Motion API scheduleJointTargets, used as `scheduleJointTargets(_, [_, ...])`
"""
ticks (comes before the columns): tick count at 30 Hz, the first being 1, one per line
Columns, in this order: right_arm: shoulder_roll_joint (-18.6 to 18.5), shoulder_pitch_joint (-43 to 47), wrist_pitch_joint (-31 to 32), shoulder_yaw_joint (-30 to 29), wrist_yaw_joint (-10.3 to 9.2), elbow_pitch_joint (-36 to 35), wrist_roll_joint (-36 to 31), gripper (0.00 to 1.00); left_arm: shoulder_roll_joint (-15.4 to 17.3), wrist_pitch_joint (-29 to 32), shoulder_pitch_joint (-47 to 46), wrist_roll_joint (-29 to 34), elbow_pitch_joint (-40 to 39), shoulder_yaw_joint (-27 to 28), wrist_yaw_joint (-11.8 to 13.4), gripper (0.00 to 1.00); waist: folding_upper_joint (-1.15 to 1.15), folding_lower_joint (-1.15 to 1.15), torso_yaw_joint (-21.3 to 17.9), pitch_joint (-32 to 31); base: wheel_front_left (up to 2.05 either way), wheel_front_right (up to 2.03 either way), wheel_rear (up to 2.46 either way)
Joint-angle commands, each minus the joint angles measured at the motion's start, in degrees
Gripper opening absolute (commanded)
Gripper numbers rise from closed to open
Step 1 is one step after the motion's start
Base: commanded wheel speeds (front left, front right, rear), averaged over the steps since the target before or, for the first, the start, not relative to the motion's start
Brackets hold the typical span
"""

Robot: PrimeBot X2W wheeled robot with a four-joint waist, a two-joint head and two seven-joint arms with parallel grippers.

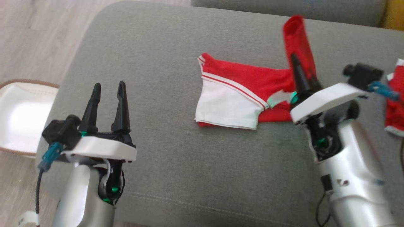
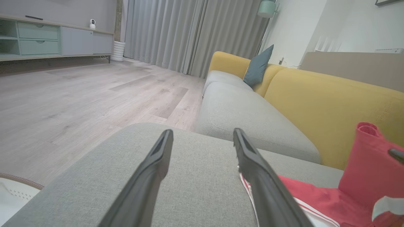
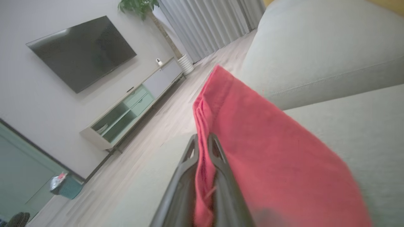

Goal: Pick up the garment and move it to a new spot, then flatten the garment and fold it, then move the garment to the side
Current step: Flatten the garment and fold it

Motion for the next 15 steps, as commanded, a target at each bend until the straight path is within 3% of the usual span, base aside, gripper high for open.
scheduleJointTargets(1, [0.09, -2.03, -2.15, 3.37, 0.2, -0.24, 1.88, 0.0, 0.96, -0.3, -1.1, -0.56, -1.96, 1.48, 0.4, 1.0, 0.0, 0.0, 1.3, -0.19, 0.0, 0.0, 0.0])
scheduleJointTargets(15, [0.09, -12.33, -17.41, 21.36, 0.2, 21.41, 15.61, 0.0, 0.96, -0.3, -1.15, -2.01, -1.61, -1.31, 0.89, 1.0, 0.0, 0.0, 7.97, 2.47, 0.0, 0.0, 0.0])
